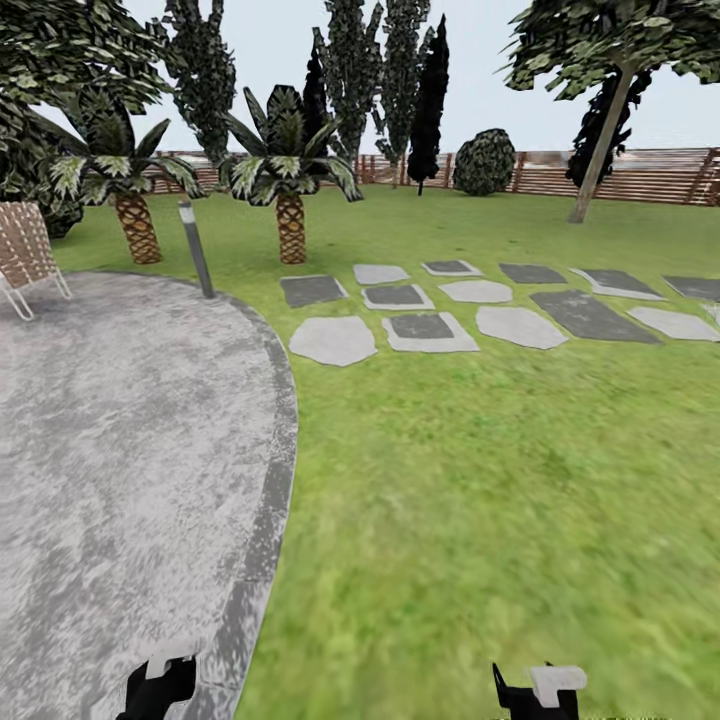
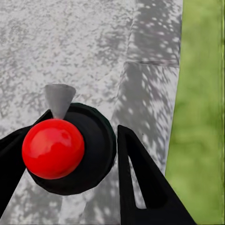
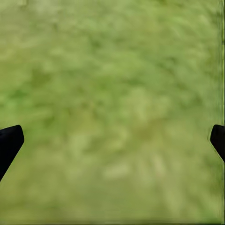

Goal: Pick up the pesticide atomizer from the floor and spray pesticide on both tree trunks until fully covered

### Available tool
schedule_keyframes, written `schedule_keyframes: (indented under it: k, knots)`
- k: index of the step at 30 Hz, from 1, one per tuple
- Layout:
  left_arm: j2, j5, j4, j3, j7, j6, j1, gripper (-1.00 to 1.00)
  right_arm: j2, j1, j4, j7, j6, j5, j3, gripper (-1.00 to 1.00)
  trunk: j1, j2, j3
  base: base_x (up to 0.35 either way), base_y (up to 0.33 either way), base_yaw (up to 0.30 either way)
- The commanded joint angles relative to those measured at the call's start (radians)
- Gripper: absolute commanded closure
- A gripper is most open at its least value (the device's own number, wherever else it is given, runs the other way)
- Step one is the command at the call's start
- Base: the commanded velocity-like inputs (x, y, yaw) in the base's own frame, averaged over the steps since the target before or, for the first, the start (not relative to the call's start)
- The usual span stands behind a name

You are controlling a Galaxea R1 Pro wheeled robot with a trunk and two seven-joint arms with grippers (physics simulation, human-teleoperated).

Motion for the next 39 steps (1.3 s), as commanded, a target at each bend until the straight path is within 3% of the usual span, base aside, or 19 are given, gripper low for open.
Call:
schedule_keyframes:
  k: [1,23,31,39]
  knots:
    - [-0.001,0.0,0.001,0.004,-0.003,-0.003,0.0,1.0,0.0,-0.001,0.001,0.0,-0.003,0.0,0.0,-1.0,-0.004,0.007,0.004,0.0,0.0,-0.24]
    - [0.001,-0.001,0.0,0.004,-0.004,-0.003,0.0,1.0,0.002,-0.001,0.002,0.0,-0.003,0.0,-0.001,-1.0,-0.088,0.161,0.095,0.0,0.0,-0.24]
    - [0.001,0.003,-0.001,0.004,-0.004,-0.003,0.0,1.0,0.0,-0.001,0.002,0.0,-0.003,0.0,-0.001,-1.0,-0.088,0.161,0.104,0.0,0.0,-0.239]
    - [-0.001,0.006,0.001,0.004,-0.005,-0.001,0.0,1.0,0.002,-0.001,0.003,-0.002,-0.003,0.001,-0.001,-1.0,-0.088,0.161,0.109,0.296,0.0,-0.182]
